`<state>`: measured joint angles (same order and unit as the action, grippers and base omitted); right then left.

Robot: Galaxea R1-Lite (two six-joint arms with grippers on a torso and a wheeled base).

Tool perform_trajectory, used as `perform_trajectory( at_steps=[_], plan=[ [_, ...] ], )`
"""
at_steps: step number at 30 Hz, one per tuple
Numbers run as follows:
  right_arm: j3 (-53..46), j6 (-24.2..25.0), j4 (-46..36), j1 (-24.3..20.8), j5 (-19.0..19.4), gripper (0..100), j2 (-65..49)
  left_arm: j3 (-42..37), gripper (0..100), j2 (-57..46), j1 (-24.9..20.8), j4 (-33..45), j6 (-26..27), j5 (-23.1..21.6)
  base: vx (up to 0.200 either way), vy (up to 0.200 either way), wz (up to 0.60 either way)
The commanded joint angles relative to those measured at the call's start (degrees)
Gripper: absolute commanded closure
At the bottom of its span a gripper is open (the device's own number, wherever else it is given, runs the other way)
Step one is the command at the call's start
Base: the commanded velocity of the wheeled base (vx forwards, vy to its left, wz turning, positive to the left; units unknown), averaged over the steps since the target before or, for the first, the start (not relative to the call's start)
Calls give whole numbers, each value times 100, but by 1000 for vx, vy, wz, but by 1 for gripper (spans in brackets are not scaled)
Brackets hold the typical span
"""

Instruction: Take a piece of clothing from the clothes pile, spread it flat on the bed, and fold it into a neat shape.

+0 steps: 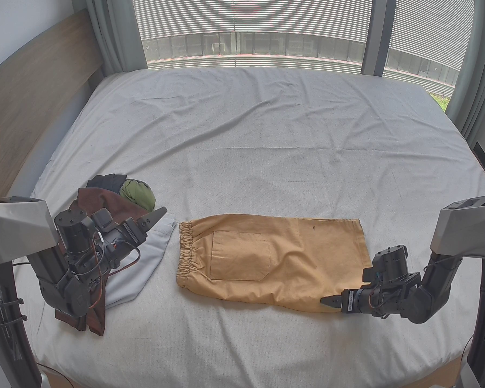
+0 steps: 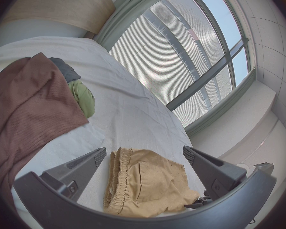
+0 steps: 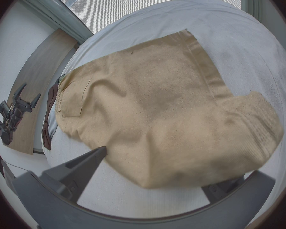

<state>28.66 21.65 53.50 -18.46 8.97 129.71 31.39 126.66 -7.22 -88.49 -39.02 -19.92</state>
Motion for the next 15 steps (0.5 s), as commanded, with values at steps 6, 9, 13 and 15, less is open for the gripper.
perform_trajectory(
  at_steps=[6, 9, 13, 15],
  plan=[
    [-1012, 23, 239, -738, 781, 0, -473, -124, 0, 368, -298, -1, 114, 6, 0, 0, 0],
    [-1126, 59, 652, -879, 984, 0, -649, -124, 0, 438, -359, -1, 184, 6, 0, 0, 0],
    [-1179, 85, 1496, -984, 1195, 0, -921, -124, 0, 729, -447, -1, 334, 50, 0, 0, 0],
    [-1143, 85, 1821, -923, 1274, 0, -1000, -116, 0, 816, -456, -1, 387, 41, 0, 0, 0]
  ],
)
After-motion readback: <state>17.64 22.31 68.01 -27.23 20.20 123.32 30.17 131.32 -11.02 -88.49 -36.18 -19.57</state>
